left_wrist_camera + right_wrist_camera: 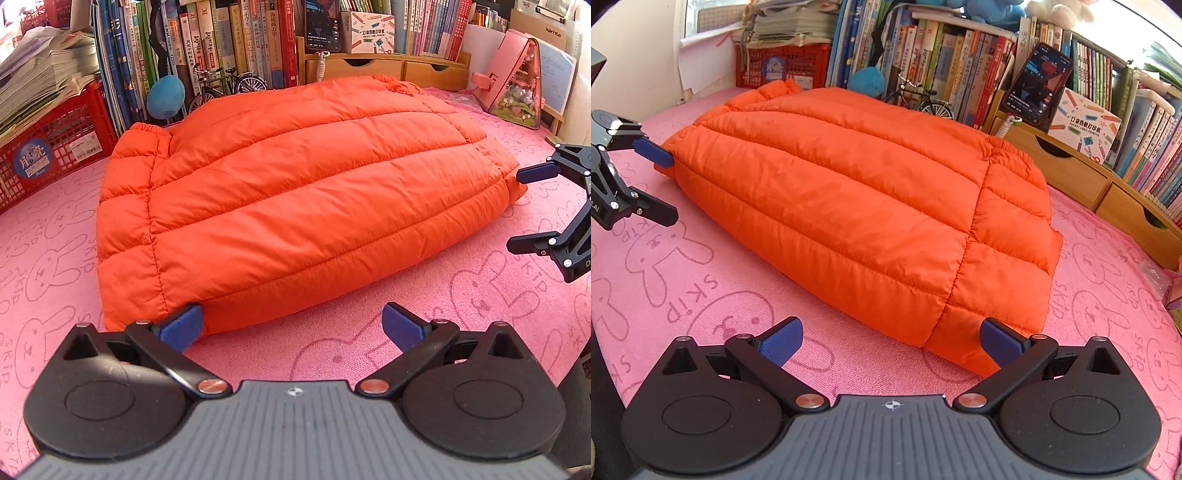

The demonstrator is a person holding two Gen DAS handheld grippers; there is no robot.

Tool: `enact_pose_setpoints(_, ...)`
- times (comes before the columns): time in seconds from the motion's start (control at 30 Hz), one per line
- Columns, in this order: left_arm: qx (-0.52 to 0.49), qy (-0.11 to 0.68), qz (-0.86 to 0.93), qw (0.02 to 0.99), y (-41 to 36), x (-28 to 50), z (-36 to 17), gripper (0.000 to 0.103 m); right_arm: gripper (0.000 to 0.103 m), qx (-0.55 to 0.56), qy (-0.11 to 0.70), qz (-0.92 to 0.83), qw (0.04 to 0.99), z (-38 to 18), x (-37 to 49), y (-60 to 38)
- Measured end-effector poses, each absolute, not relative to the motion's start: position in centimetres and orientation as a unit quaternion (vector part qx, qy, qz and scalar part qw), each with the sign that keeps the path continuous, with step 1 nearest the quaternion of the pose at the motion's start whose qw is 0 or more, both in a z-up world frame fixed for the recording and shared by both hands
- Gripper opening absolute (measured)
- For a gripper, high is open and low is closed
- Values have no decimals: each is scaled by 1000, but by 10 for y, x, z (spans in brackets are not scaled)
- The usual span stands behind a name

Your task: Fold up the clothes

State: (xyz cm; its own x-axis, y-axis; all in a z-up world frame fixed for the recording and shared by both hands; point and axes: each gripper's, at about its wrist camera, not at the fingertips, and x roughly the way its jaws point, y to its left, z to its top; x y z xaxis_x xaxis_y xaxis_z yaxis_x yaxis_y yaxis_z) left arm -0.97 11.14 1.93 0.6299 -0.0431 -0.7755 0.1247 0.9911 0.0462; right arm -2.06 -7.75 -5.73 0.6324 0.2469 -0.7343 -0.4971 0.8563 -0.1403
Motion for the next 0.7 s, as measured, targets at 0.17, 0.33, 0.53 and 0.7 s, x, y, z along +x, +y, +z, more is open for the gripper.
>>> enact_pose_setpoints(0.17, 65, 424, -39, 902, 110, -12, 23, 103, 103, -189, 370, 226, 881, -62, -26, -74)
enact_pose_setpoints(0.33, 80, 417, -20, 905, 111, -13, 27, 103, 103, -199, 368, 233, 878, -66, -29, -70)
enact_pose_setpoints(0.53, 71, 422, -13, 904, 119, -12, 27, 103, 103, -200, 369, 234, 877, -70, -28, -70)
enact_pose_setpoints(0.7, 61, 428, -5, 902, 121, -9, 21, 103, 103, -200, 373, 232, 876, -73, -28, -68)
